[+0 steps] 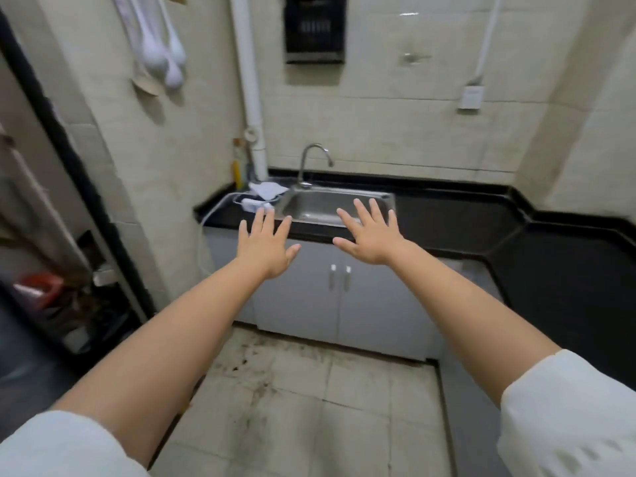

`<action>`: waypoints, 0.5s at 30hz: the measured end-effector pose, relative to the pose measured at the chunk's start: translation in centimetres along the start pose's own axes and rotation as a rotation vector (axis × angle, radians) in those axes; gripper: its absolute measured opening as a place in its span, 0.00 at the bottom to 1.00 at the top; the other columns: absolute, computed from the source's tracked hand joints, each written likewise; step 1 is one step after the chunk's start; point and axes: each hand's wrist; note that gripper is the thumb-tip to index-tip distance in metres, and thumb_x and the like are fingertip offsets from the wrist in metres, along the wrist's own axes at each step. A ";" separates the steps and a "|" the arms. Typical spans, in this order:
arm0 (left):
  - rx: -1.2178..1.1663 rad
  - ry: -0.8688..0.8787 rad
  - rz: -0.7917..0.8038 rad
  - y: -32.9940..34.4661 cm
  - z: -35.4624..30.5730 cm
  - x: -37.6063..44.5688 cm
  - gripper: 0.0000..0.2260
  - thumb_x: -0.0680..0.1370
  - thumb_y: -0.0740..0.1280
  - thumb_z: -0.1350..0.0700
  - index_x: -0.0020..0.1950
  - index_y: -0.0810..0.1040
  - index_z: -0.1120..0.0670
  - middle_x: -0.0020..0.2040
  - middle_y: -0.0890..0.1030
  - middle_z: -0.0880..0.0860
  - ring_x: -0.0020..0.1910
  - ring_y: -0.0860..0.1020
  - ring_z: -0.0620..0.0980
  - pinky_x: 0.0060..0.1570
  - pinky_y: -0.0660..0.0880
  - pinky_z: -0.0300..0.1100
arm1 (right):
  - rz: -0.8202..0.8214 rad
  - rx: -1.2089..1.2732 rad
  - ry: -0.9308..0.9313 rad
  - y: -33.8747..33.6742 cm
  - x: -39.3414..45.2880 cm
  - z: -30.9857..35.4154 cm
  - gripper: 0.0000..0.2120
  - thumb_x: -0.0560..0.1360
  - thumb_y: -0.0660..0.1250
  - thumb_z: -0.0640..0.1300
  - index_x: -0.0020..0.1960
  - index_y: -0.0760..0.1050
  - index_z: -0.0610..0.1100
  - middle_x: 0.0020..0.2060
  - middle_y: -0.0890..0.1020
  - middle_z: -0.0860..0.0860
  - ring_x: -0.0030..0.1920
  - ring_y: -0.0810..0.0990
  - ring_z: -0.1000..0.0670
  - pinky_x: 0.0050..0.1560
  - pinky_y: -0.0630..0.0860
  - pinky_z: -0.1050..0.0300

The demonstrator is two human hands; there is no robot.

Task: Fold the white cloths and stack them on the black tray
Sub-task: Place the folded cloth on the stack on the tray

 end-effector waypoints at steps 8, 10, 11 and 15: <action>-0.006 -0.189 0.040 2.4 8.5 11.9 0.27 0.81 0.49 0.43 0.77 0.45 0.50 0.78 0.43 0.56 0.77 0.39 0.55 0.73 0.43 0.56 | 0.040 -0.012 -0.189 1.4 18.5 3.7 0.30 0.78 0.47 0.63 0.75 0.40 0.55 0.76 0.39 0.48 0.75 0.35 0.43 0.73 0.38 0.38; -0.015 -0.201 0.046 3.2 10.7 15.7 0.27 0.81 0.49 0.43 0.77 0.46 0.51 0.78 0.43 0.56 0.77 0.39 0.55 0.73 0.43 0.57 | 0.056 -0.022 -0.213 1.9 23.1 4.5 0.30 0.78 0.47 0.62 0.75 0.40 0.55 0.76 0.39 0.48 0.75 0.35 0.43 0.73 0.38 0.37; -0.020 -0.203 0.042 3.6 11.9 17.8 0.27 0.81 0.50 0.43 0.77 0.46 0.51 0.78 0.43 0.56 0.77 0.39 0.55 0.73 0.43 0.57 | 0.058 -0.025 -0.218 2.0 25.5 4.9 0.30 0.78 0.47 0.62 0.75 0.40 0.55 0.76 0.39 0.48 0.75 0.35 0.43 0.73 0.38 0.37; -0.039 -0.191 0.048 4.8 16.8 26.7 0.28 0.81 0.50 0.43 0.77 0.46 0.51 0.78 0.43 0.56 0.77 0.40 0.55 0.73 0.42 0.56 | 0.064 0.004 -0.196 1.7 35.3 6.1 0.31 0.78 0.48 0.62 0.76 0.41 0.54 0.76 0.39 0.48 0.75 0.35 0.43 0.72 0.39 0.37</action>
Point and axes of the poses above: each hand's wrist, its own x-axis towards the middle knuckle, its own y-axis out of the palm, z = x × y
